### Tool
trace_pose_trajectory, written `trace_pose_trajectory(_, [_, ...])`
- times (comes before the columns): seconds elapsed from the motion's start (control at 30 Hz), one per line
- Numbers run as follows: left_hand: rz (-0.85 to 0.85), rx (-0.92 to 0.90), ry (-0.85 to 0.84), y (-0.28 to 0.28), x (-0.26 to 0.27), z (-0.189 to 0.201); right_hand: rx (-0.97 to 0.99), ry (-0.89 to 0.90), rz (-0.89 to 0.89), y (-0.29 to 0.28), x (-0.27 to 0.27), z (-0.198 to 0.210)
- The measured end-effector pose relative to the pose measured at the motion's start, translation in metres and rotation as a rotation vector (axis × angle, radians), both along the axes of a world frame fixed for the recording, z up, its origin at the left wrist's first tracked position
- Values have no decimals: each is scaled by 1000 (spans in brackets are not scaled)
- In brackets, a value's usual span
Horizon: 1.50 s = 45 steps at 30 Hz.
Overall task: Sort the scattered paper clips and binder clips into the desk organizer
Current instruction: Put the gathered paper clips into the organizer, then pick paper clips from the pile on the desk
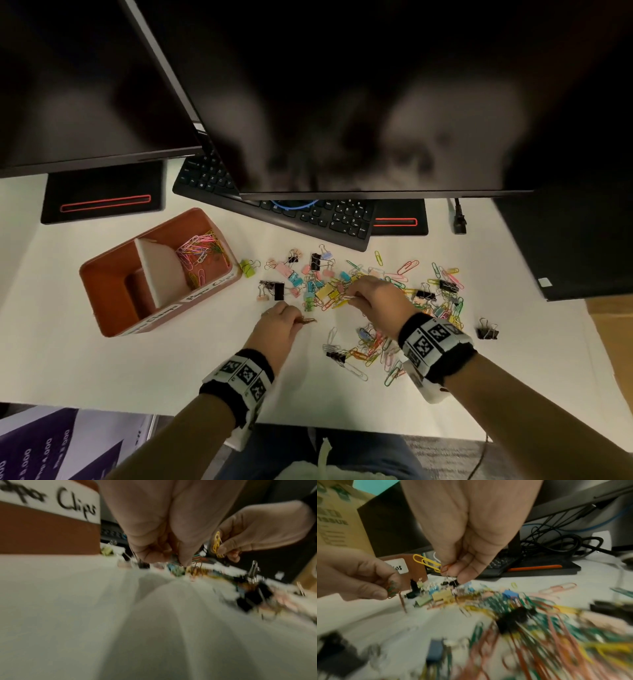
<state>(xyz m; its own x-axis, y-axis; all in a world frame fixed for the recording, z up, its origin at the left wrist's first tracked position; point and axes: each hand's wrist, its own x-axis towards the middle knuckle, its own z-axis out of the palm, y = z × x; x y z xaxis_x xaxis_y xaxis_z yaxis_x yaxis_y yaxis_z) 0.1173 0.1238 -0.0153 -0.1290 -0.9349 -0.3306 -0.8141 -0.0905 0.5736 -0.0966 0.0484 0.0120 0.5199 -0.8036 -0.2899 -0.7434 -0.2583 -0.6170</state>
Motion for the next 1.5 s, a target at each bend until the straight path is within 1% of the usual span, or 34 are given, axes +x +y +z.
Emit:
trace_pose_trajectory(0.07, [39,-74,44,0,15,17,-32,-28,17,-5,14,15])
trace_pose_trajectory(0.17, [137,-168,85,-5,46,47,-85,-105,56,-15,51,39])
trace_pose_trajectory(0.27, [288,-250,26,-18,86,74,-117,-211,84,-26,104,62])
trace_pose_trajectory(0.33, [396,-239,-39,-28,115,84,-140,-257,101,-32,144,73])
trace_pose_trajectory(0.43, [496,-175,-64,-44,148,87,-135,-264,116,-39,196,76])
trace_pose_trajectory(0.53, [520,-95,-62,-54,163,82,-69,-210,98,-43,226,62])
trace_pose_trajectory(0.6, [455,-97,-119,-55,166,80,-22,-193,88,-42,231,55])
trace_pose_trajectory(0.67, [389,-143,-166,-52,165,80,-1,-227,84,-40,225,50])
trace_pose_trajectory(0.7, [381,-158,-141,-50,161,81,9,-249,77,-39,217,50])
trace_pose_trajectory(0.8, [334,-159,33,-41,137,88,0,-279,11,-37,177,44])
trace_pose_trajectory(0.87, [214,-158,111,-36,112,89,-55,-258,-81,-35,141,32])
trace_pose_trajectory(0.93, [106,-115,155,-32,88,81,-69,-200,-155,-32,108,18])
trace_pose_trajectory(0.97, [62,-66,156,-32,77,72,-59,-165,-181,-29,94,11])
trace_pose_trajectory(1.03, [-3,32,105,-33,56,53,-47,-112,-224,-23,72,1])
trace_pose_trajectory(1.13, [-11,111,-52,-36,37,28,-8,-126,-295,-16,51,-10])
trace_pose_trajectory(1.23, [-42,104,-181,-43,30,11,20,-118,-289,-11,42,-15])
trace_pose_trajectory(1.3, [-32,59,-193,-45,28,2,25,-95,-246,-9,38,-19])
trace_pose_trajectory(1.4, [107,45,-116,-47,28,-5,38,-96,-173,-4,35,-26])
trace_pose_trajectory(1.5, [77,24,-115,-46,33,-6,37,-112,-98,1,32,-34])
